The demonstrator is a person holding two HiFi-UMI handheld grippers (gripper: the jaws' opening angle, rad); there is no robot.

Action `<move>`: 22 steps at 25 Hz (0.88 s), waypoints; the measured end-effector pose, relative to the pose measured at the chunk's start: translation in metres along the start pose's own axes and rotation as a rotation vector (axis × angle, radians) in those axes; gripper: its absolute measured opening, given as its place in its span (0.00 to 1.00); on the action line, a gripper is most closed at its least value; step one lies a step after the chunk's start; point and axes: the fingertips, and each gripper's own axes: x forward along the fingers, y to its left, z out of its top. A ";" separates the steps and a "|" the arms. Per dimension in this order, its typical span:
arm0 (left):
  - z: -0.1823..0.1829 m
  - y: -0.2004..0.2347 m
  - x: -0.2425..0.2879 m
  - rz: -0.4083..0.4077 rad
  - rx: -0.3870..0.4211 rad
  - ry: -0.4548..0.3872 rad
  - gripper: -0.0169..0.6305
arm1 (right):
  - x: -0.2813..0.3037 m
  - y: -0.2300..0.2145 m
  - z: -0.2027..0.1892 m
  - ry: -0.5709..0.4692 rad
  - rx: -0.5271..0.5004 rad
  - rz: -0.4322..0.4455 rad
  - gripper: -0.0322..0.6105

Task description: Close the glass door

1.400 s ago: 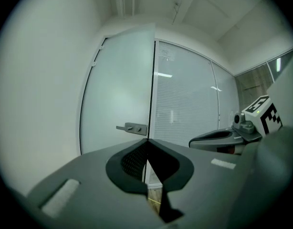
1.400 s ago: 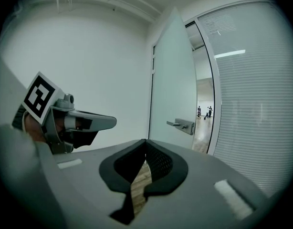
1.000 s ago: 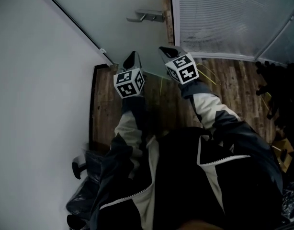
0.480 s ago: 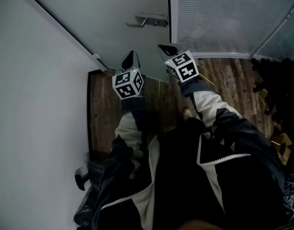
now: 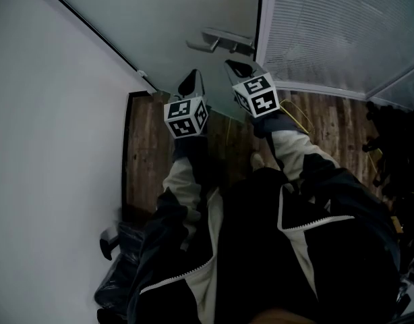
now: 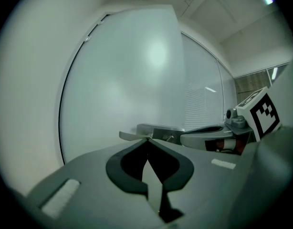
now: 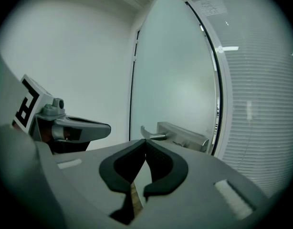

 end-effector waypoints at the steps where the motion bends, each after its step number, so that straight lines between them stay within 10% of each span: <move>1: 0.000 0.000 0.009 0.006 0.002 0.001 0.03 | 0.005 -0.005 0.000 0.001 0.001 0.008 0.06; 19: -0.011 0.029 0.062 -0.054 0.003 0.049 0.03 | 0.056 -0.014 0.013 -0.005 -0.028 0.012 0.06; 22: -0.007 0.029 0.063 -0.078 0.017 0.045 0.03 | 0.059 -0.007 0.014 0.035 -0.159 0.009 0.06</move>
